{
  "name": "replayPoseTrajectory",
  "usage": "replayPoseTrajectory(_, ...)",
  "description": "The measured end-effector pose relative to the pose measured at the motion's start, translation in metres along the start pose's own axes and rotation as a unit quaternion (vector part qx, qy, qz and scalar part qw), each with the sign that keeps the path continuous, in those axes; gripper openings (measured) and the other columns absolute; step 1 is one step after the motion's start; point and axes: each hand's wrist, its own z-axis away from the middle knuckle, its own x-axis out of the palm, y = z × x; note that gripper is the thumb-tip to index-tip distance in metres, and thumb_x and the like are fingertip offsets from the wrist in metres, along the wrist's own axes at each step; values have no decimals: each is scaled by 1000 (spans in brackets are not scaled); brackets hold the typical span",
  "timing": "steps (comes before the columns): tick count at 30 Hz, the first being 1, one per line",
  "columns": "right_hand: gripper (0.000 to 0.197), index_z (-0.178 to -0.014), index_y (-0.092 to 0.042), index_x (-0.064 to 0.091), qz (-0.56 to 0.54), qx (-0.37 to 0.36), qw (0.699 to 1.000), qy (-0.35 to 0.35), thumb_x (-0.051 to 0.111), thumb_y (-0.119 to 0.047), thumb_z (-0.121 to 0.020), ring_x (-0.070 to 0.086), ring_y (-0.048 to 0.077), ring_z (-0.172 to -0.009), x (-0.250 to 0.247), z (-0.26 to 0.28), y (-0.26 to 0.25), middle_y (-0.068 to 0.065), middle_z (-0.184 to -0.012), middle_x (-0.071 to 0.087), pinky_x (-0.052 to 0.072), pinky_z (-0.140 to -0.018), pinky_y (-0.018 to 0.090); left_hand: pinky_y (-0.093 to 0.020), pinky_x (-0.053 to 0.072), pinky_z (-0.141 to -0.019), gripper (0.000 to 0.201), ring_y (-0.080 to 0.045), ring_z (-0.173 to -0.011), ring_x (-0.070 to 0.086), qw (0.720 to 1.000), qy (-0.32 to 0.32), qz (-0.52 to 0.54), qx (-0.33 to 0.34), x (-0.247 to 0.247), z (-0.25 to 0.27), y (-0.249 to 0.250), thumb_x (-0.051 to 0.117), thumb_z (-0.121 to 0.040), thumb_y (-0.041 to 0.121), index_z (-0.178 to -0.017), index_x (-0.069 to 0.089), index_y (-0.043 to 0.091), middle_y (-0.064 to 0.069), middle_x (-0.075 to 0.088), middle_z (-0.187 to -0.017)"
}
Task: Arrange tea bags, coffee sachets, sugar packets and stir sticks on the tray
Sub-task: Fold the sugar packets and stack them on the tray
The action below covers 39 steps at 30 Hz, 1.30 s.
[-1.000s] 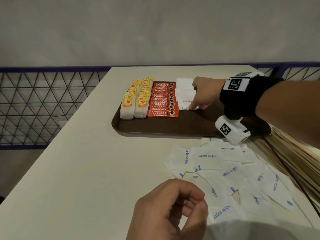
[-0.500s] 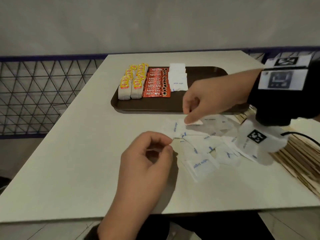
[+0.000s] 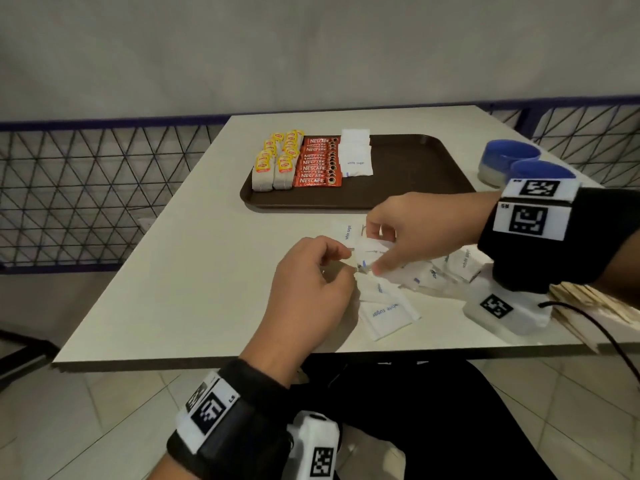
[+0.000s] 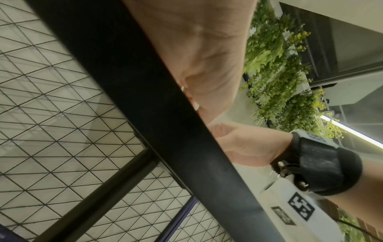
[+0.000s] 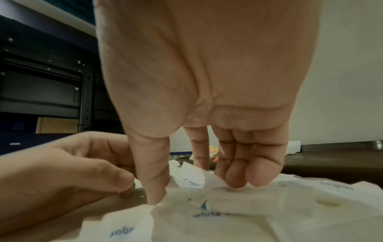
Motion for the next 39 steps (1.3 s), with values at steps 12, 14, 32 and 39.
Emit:
replayPoseTrajectory(12,38,-102,-13,63,-479,131,860,122,89,-21,-75,64,26,-61,27,79,11,10,-73,68,52,-50,34,-34,32,-102,34,-8,-121,34,964,-99,-219,109,10,2,-1,47,-96,53,-128,58,46,20,51,-130)
replayPoseTrajectory(14,40,-105,-7,63,-566,137,805,110,89,-8,-74,60,22,-56,46,83,10,11,-73,67,46,-46,31,-33,31,-101,36,-9,-123,35,961,-98,-235,111,11,2,-2,47,-96,55,-128,60,43,20,52,-132)
replayPoseTrajectory(32,46,-106,-26,54,-683,-6,682,261,79,4,-83,53,31,-50,96,55,-25,16,-91,72,49,-52,39,-46,60,-86,18,-28,-89,73,971,13,235,-32,-3,-1,-11,77,-85,3,-96,81,17,-6,77,-93)
replayPoseTrajectory(39,54,-113,-37,54,-643,-5,718,267,86,-8,-80,55,26,-51,94,49,-36,8,-99,74,50,-51,33,-39,56,-79,17,-26,-89,72,957,-60,283,-2,-3,3,-6,64,-88,3,-89,81,6,-9,75,-100)
